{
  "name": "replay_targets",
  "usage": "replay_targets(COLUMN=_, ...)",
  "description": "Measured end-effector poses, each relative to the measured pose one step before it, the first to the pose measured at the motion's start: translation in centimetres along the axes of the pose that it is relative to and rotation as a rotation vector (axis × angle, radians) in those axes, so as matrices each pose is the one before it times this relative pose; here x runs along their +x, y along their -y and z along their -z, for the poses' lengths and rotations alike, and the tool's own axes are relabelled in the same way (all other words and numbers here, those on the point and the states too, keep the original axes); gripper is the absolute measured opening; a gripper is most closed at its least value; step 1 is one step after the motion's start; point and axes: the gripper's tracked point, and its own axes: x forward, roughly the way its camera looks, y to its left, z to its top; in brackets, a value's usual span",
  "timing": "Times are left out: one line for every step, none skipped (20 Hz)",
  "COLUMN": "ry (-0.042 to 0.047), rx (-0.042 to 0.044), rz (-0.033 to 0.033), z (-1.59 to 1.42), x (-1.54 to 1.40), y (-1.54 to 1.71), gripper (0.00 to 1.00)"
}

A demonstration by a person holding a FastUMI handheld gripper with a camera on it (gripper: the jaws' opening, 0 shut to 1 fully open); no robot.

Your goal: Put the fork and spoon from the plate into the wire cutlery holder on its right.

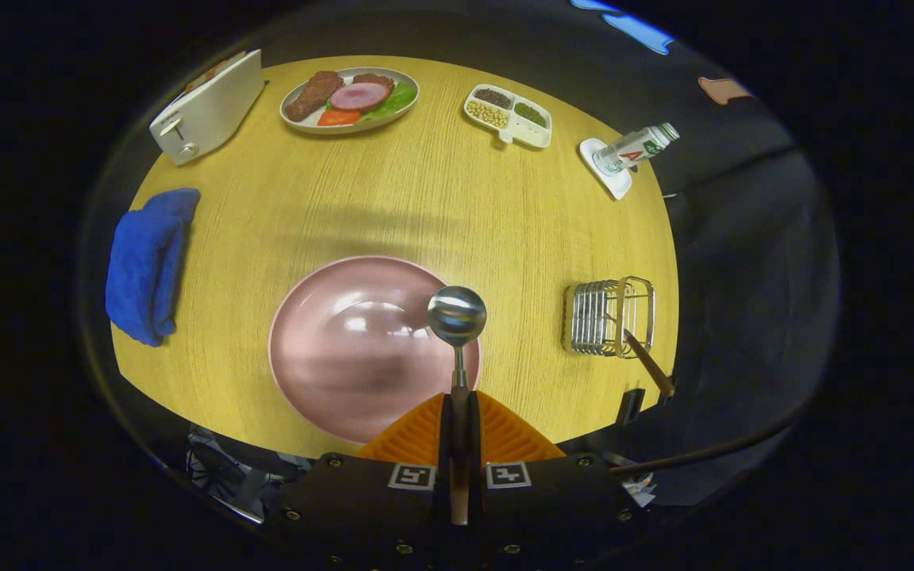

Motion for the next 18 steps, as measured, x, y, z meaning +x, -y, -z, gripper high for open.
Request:
replay_targets(ry=0.00391, rx=0.01411, rz=0.00379, z=-0.087, x=-0.236, y=0.534, gripper=0.09)
replay_targets(ry=0.00383, rx=0.01465, rz=0.00420, z=-0.155, x=-0.333, y=0.623, gripper=0.09)
replay_targets(ry=0.00424, rx=0.01627, rz=0.00547, z=-0.147, x=-0.247, y=0.693, gripper=0.09)
replay_targets(ry=0.00428, rx=0.01872, rz=0.00527, z=-0.164, x=-0.316, y=0.647, gripper=0.09)
replay_targets(ry=0.00292, rx=0.02148, rz=0.00552, z=-0.182, x=-0.123, y=0.821, gripper=0.09)
replay_targets(ry=0.00182, rx=0.01845, rz=0.00547, z=-0.163, x=-0.206, y=0.849, gripper=0.09)
replay_targets(ry=0.00034, rx=0.01629, rz=0.00818, z=-0.169, x=-0.033, y=0.879, gripper=0.09)
replay_targets(ry=-0.00087, rx=0.01440, rz=0.00820, z=-0.171, x=-0.049, y=0.966, gripper=0.09)
replay_targets(ry=-0.00210, rx=0.01544, rz=0.00764, z=-0.107, x=0.047, y=0.802, gripper=0.09)
replay_targets(ry=-0.00191, rx=0.01476, rz=0.00522, z=-0.118, x=0.045, y=0.807, gripper=0.09)
replay_targets(ry=-0.00481, rx=0.01691, rz=0.00460, z=-0.104, x=0.171, y=0.818, gripper=0.09)
replay_targets(ry=-0.00517, rx=0.01512, rz=0.00314, z=-0.115, x=0.229, y=0.760, gripper=0.09)
replay_targets(ry=-0.00630, rx=0.01578, rz=0.00292, z=-0.040, x=0.201, y=0.814, gripper=0.09)
replay_targets(ry=-0.00547, rx=0.01409, rz=0.00363, z=-0.146, x=0.201, y=0.751, gripper=0.09)
replay_targets(ry=-0.00627, rx=0.01357, rz=0.00321, z=-0.004, x=0.303, y=0.715, gripper=0.09)
replay_targets(ry=-0.00653, rx=0.01381, rz=0.00138, z=0.120, x=0.278, y=0.595, gripper=0.09)
replay_targets(ry=-0.00541, rx=0.01388, rz=0.00023, z=-0.044, x=0.342, y=0.693, gripper=0.09)
replay_targets(ry=-0.00573, rx=0.01296, rz=0.00117, z=-0.074, x=0.218, y=0.631, gripper=0.09)
